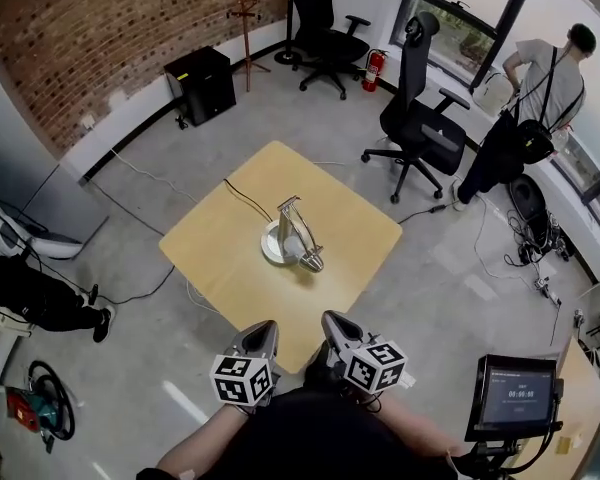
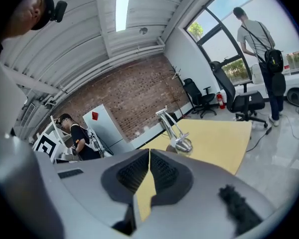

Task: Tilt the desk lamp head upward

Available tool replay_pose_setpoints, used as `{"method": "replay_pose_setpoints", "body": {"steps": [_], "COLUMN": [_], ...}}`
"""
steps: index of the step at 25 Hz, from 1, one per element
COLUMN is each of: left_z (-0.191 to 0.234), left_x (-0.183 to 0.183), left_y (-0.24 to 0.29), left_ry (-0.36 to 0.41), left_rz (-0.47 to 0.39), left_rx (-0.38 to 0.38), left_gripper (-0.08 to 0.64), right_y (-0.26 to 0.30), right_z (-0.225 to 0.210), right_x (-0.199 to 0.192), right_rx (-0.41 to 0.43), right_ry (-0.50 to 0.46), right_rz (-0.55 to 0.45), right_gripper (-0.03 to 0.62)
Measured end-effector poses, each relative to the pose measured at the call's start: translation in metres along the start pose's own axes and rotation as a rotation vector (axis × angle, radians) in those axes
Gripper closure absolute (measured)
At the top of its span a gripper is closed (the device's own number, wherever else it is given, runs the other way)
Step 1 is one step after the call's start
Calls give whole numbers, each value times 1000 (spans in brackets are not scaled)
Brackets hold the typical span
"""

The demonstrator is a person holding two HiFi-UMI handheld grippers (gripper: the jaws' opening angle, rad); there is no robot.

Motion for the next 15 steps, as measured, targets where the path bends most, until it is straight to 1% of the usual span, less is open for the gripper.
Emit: {"method": "replay_pose_setpoints", "body": {"steps": [3,6,10,12,15], "left_z": [-13,-16,4,14,9], "left_x": [15,20,34,47,51], "left_y": [23,43,81,96,94], "left_ry": [12,-4,-29,-38,-34], "left_rz": [-12,-19,-35,-37,-35], "left_rx": [25,66,114,127,136], "left_gripper": [554,552,552,552,552], "right_y": [5,13,50,70,72], "right_z": [-31,-59,-96,-106,-106], "right_x": [18,28,43,55,60], "right_rx": [22,51,80,97,129], "right_ry": [9,14,-3,-11,-36], "right_rz": [5,15,35,41,53], "right_gripper": [583,583,583,583,583]}}
Point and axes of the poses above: the fingertips, and each gripper's own axes: y forward along the fingers, z to its left, x out of its top, the point moved 5 cm from there along -y, backward along the fingers, and after that the axes turned 9 degrees about x, right-handed, at the moved point
